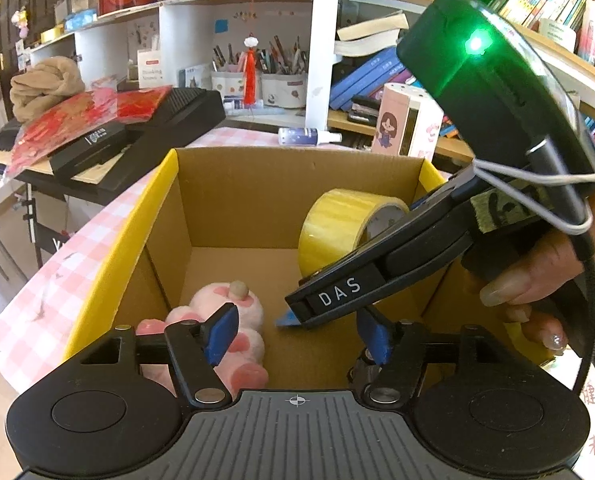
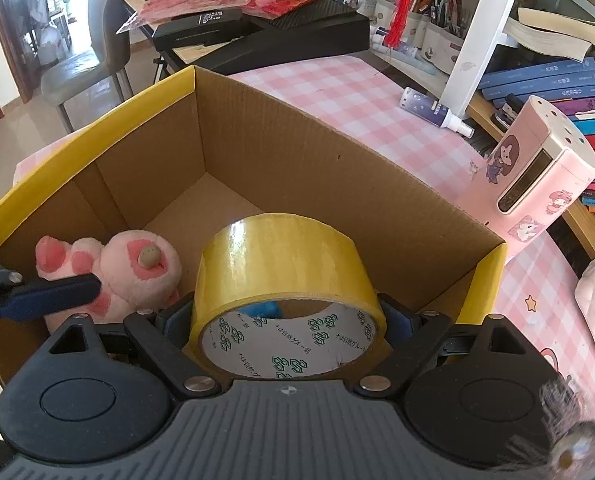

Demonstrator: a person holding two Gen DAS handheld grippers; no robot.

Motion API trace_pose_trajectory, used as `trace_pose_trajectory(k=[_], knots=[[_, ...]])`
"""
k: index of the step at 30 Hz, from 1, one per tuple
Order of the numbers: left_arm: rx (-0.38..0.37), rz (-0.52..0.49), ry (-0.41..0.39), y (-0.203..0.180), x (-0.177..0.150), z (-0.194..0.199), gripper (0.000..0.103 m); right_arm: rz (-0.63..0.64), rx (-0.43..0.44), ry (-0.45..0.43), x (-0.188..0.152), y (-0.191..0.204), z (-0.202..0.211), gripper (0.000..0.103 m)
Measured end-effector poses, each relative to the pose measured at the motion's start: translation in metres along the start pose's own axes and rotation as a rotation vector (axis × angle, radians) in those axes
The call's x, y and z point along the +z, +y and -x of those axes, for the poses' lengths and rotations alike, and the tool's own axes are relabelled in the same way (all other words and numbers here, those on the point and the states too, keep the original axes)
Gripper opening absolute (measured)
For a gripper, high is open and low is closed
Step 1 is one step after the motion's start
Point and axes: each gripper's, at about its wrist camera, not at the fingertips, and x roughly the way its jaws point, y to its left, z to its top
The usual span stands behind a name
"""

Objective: Organize objects
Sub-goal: 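Lower the blue toy and tape into the yellow box and open both grippers, then raise both open grippers out of the yellow box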

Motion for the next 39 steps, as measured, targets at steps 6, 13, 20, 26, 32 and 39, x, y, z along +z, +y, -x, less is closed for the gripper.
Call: trace_pose_trajectory(k=[6,13,20,26,32,39], knots=[[0.010,0.007,-0.008,0.003,-0.002,0.004,0.072,0.003,-0.003,0.007,0.001,0.001,-0.001,0.091],[0.021,0.021,-0.019,0.004,-0.004,0.010,0.073,0.008,-0.003,0.001,0.000,0.002,0.000,0.090],[0.034,0.033,-0.042,0.009,-0.006,0.021,0.077,-0.023,-0.006,-0.045,-0.002,0.001,0.009,0.090],[0.033,0.040,-0.087,0.014,-0.003,0.039,0.080,-0.062,-0.051,-0.174,-0.012,0.004,0.051,0.090],[0.037,0.066,-0.147,0.024,-0.005,0.067,0.084,-0.138,-0.117,-0.350,-0.035,0.012,0.107,0.091],[0.029,0.080,-0.171,0.033,-0.018,0.092,0.084,-0.247,-0.196,-0.465,-0.068,0.025,0.151,0.092]])
